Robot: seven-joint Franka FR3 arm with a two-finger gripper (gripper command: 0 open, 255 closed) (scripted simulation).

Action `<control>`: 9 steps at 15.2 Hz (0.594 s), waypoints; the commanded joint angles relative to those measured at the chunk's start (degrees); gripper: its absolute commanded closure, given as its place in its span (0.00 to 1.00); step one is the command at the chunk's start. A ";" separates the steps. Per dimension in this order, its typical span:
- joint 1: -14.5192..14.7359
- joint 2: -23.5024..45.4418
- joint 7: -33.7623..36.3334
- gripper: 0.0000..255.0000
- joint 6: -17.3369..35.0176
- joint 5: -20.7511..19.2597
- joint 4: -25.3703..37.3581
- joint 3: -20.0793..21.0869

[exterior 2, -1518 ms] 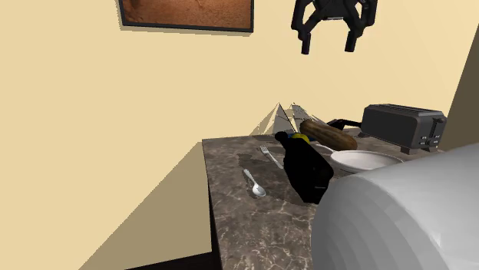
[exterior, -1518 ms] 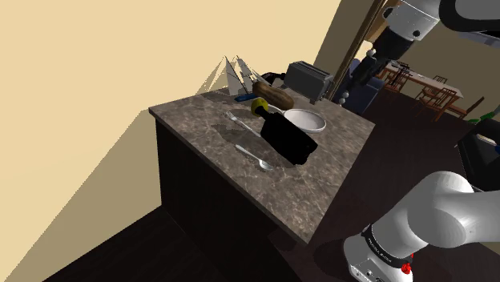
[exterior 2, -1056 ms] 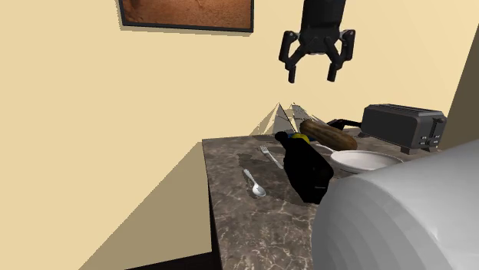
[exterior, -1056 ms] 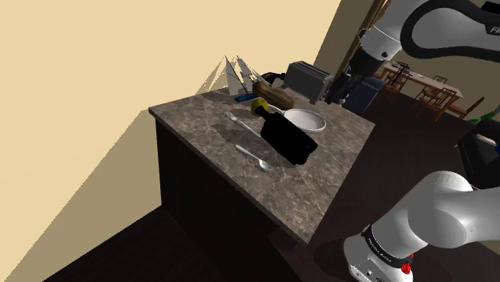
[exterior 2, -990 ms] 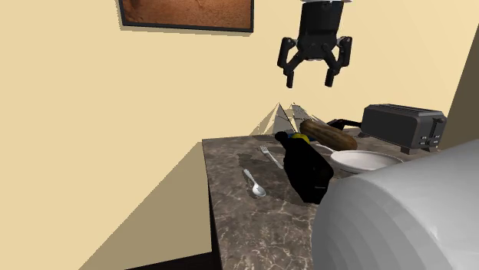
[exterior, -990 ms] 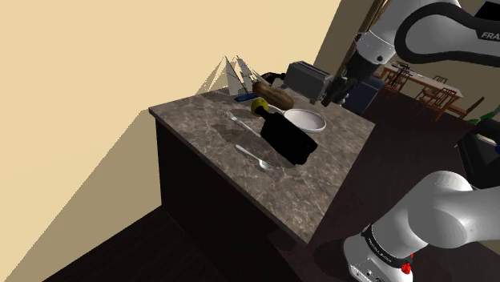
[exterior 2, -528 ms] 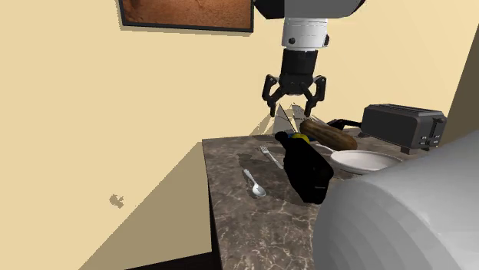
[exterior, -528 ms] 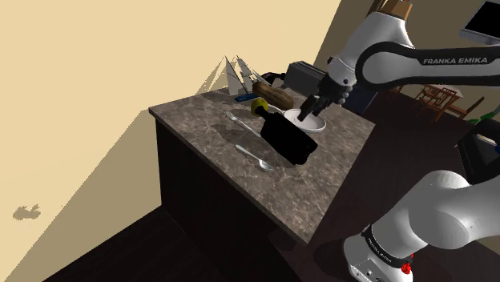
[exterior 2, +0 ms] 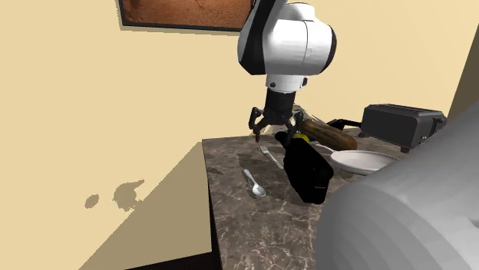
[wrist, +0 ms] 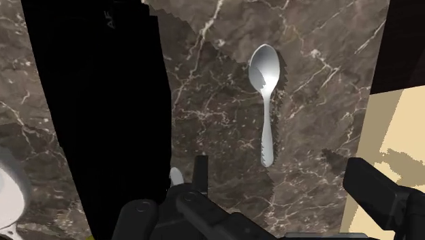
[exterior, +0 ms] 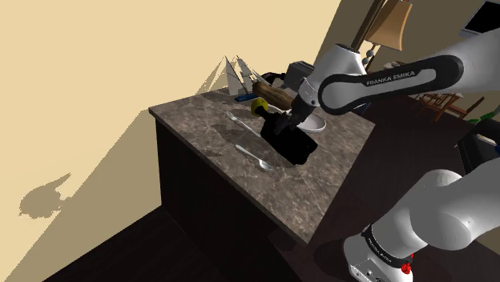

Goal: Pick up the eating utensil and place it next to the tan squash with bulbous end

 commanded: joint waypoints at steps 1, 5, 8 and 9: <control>0.70 3.90 -0.03 0.00 4.18 1.20 -0.03 0.14; 2.18 13.20 -0.81 0.00 11.64 4.28 2.15 0.47; 3.10 20.35 -2.10 0.00 16.48 7.32 4.72 1.01; 3.30 22.75 -2.65 0.00 17.92 8.43 5.76 1.32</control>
